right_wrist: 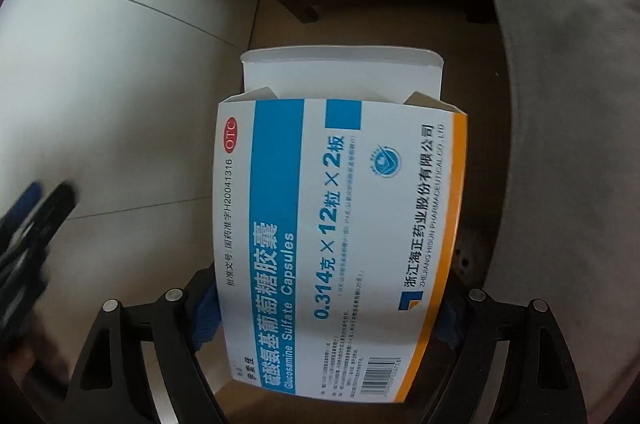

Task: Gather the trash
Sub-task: 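Open the left gripper over the bin while the right gripper releases the medicine box, then move both tools back over the bed toward the ointment tube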

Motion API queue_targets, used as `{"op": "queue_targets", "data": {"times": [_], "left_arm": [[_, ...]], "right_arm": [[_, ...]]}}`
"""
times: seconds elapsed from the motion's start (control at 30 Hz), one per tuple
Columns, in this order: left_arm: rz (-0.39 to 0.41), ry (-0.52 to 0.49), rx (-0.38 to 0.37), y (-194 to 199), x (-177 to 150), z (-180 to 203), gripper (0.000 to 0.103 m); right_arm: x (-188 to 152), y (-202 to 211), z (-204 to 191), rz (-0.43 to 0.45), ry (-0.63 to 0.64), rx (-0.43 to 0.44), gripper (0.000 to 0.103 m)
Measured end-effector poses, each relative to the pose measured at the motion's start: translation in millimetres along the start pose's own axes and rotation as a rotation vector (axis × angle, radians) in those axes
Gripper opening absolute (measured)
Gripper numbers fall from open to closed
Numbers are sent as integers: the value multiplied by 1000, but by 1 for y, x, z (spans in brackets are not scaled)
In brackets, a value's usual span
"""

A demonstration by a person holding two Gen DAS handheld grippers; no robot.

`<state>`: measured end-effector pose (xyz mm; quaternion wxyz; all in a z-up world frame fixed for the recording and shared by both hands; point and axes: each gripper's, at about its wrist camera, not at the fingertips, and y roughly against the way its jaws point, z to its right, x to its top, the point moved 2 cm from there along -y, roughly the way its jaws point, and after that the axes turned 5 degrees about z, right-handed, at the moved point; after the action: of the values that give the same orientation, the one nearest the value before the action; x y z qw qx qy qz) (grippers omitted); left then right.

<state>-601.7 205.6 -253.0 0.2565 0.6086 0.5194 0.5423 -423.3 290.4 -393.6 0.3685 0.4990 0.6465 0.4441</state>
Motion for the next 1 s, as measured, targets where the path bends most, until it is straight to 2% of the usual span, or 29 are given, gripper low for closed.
{"op": "queue_targets", "data": {"times": [0.07,0.17,0.3,0.43,0.6,0.7,0.8,0.93,0.97,1.0], "left_arm": [[0,0,4,0,-1,-1,97],[4,13,-11,3,-2,0,96],[22,2,-40,9,2,7,97],[61,-43,-88,27,12,26,96],[144,-129,-189,68,35,74,97],[179,-201,-288,98,48,119,97],[210,-311,-403,136,57,183,97],[273,-533,-564,205,59,289,97],[293,-609,-618,229,54,324,97],[305,-657,-651,244,47,343,97]], "right_arm": [[3,-6,-2,20,5,6,101],[4,5,0,107,-19,42,103],[-10,28,12,135,-72,81,103],[-50,75,31,176,-102,56,103],[-105,172,67,344,-181,18,103],[-147,231,98,448,-293,-20,103],[-186,272,126,523,-434,-54,103],[-253,318,181,625,-685,-91,103],[-272,329,196,647,-754,-96,103],[-286,339,206,668,-804,-101,103]]}}
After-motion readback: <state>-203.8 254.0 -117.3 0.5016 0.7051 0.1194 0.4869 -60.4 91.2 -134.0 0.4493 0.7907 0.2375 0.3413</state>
